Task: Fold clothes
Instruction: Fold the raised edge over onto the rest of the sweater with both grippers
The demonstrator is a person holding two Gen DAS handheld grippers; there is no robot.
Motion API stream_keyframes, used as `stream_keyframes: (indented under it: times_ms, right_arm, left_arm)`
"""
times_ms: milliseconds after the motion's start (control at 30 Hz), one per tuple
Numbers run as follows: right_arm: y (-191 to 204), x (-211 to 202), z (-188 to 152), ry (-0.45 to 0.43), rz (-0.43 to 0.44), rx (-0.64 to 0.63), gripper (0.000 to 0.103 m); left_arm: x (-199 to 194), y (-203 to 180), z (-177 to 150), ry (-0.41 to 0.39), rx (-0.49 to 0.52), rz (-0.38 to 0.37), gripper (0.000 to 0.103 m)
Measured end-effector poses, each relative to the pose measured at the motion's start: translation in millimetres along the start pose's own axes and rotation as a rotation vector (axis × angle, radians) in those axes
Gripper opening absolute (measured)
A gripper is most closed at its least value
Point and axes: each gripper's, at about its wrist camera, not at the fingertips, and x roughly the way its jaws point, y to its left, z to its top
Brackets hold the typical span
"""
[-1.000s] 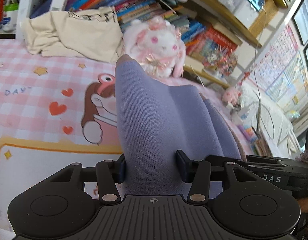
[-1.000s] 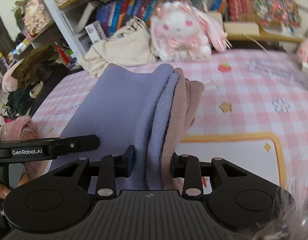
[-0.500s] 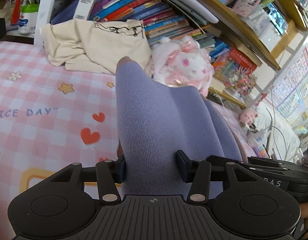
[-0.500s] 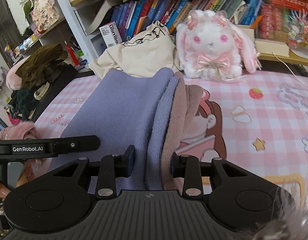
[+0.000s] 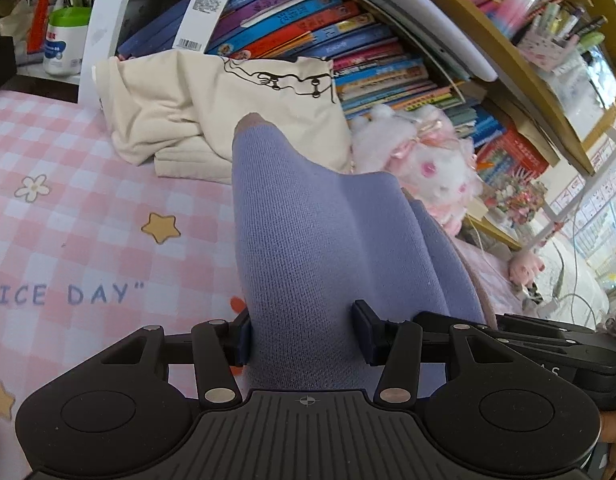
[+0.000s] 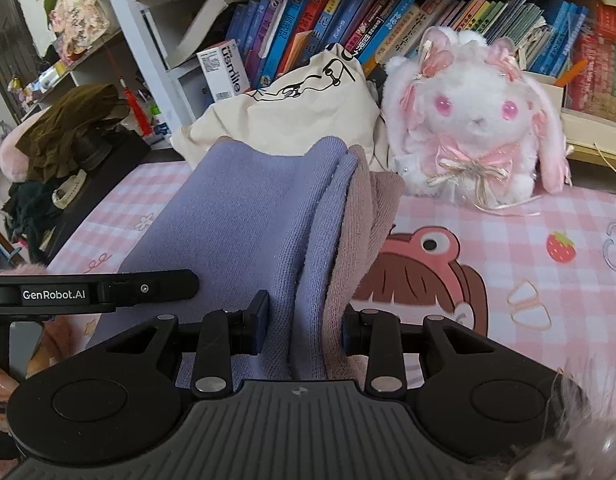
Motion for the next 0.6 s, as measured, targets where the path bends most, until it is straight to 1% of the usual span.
stream_keyframes:
  times_ms: [333, 500, 600]
  right_arm:
    - [-11.7, 33.4, 15.0, 0.022, -0.039, 0.012, 0.031]
    - [-19.5, 50.4, 13.7, 0.044, -0.055, 0.056, 0.031]
    - [-26.4, 56.1, 11.8, 0.043, -0.053, 0.096, 0.032]
  left_arm:
    - [36.9, 13.6, 18.0, 0.033, -0.012, -0.004, 0.048]
    - [54.6, 19.6, 19.0, 0.056, -0.021, 0.014, 0.049]
    - [59.2, 23.6, 18.1, 0.049, -0.037, 0.012, 0.051]
